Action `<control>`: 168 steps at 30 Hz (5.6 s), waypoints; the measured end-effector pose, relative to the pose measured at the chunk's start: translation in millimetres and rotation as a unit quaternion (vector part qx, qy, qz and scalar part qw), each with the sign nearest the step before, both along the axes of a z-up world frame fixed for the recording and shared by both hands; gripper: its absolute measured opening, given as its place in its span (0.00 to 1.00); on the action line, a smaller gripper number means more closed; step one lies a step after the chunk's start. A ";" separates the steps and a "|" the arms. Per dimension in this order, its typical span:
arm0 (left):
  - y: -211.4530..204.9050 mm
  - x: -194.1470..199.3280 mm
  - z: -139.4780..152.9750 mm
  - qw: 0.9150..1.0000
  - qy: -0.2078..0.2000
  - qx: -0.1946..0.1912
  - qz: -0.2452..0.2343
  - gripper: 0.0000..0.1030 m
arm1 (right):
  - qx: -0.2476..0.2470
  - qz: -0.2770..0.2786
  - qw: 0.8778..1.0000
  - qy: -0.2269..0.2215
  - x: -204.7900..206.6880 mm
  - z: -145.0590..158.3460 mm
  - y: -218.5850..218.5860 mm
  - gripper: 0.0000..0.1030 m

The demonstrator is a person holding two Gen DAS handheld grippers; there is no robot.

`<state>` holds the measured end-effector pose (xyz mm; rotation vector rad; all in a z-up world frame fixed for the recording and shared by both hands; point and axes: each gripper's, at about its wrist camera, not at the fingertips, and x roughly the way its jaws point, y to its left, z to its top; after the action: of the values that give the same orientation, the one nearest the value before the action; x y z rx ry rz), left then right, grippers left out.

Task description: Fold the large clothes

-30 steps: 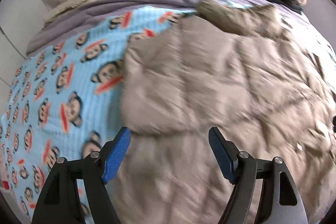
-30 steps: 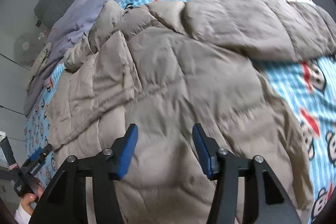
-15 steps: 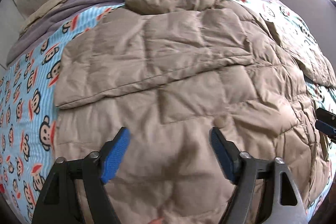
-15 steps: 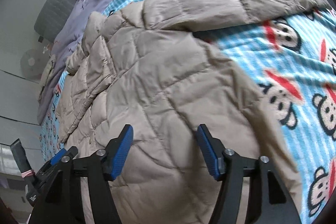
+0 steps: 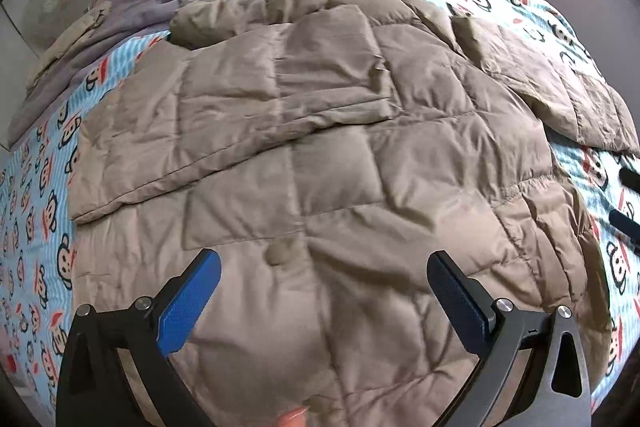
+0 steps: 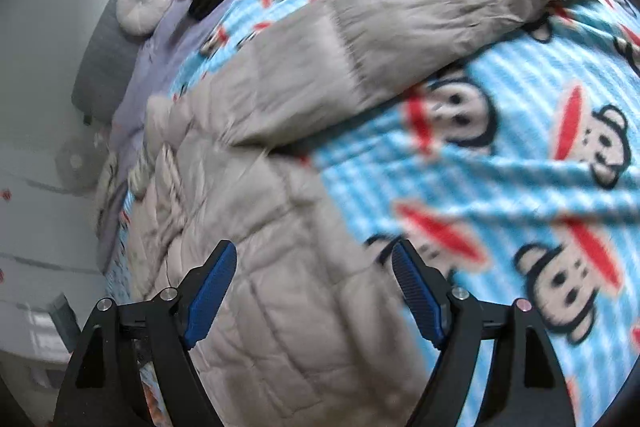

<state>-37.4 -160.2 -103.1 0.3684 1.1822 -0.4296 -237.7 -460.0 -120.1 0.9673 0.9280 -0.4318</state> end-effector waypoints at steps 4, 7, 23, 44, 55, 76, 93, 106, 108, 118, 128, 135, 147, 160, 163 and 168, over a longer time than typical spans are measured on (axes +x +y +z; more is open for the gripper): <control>-16.4 0.9 -0.1 1.000 0.012 -0.004 0.002 1.00 | 0.022 -0.045 0.998 -0.027 -17.8 -3.8 -42.0 1.00; -24.1 1.7 -1.1 1.000 0.019 -0.002 0.005 1.00 | 0.035 -0.076 0.996 -0.040 -27.9 -5.9 -71.8 1.00; -48.4 13.6 9.0 1.000 0.008 -0.007 0.020 1.00 | 0.125 -0.253 0.946 -0.162 -42.2 -38.4 -218.9 1.00; 77.0 74.0 43.0 0.991 -0.061 -0.058 0.102 1.00 | 0.032 -0.045 0.975 -0.217 126.8 73.0 -119.5 0.10; 169.6 96.8 35.1 0.981 -0.074 -0.067 0.165 1.00 | -0.171 0.284 0.936 -0.120 275.5 72.9 147.1 0.10; 165.7 130.9 5.5 0.975 -0.028 -0.143 0.168 0.77 | -0.014 0.112 0.992 -0.050 219.6 -4.0 78.7 0.08; 203.5 156.6 9.5 0.948 0.030 -0.257 0.187 0.77 | -0.103 0.370 0.923 -0.028 275.1 -0.1 226.2 0.79; 114.6 179.1 -32.8 0.951 0.101 -0.264 0.127 0.14 | 0.043 0.078 0.996 -0.009 153.0 -32.1 8.5 0.78; 118.9 176.1 -30.8 0.951 0.096 -0.262 0.130 0.14 | 0.049 0.047 0.997 -0.024 154.5 -34.0 -9.1 0.39; 161.2 158.6 -37.2 0.966 0.074 -0.205 0.138 0.15 | -0.019 0.138 0.990 0.011 212.1 -57.9 22.0 0.04; 156.0 168.5 18.2 0.978 -0.010 -0.160 0.133 0.15 | -0.015 0.117 0.993 0.006 194.3 -50.3 21.9 0.05; 108.2 174.9 -49.9 0.985 0.024 -0.106 0.132 0.15 | -0.067 0.233 0.970 0.017 198.8 -13.0 54.0 0.46; 109.4 176.6 -58.2 0.986 0.014 -0.108 0.124 0.15 | 0.178 0.006 0.982 -0.068 218.0 -72.0 -78.1 0.22; 111.8 175.9 -64.4 0.985 0.021 -0.123 0.119 0.15 | -0.068 0.070 0.995 0.016 224.1 -31.2 -52.2 0.24; 112.2 175.7 -63.6 0.986 0.018 -0.118 0.116 0.15 | -0.078 0.131 0.988 -0.013 209.1 -6.2 -24.6 0.24; 110.8 177.8 -60.6 0.986 0.019 -0.118 0.115 0.15 | -0.079 0.186 0.979 0.036 196.0 -39.8 -4.4 0.09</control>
<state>140.4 -49.4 -163.7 0.0183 1.1797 -0.3719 -41.7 -464.3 -159.9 0.6188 1.0975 -0.2201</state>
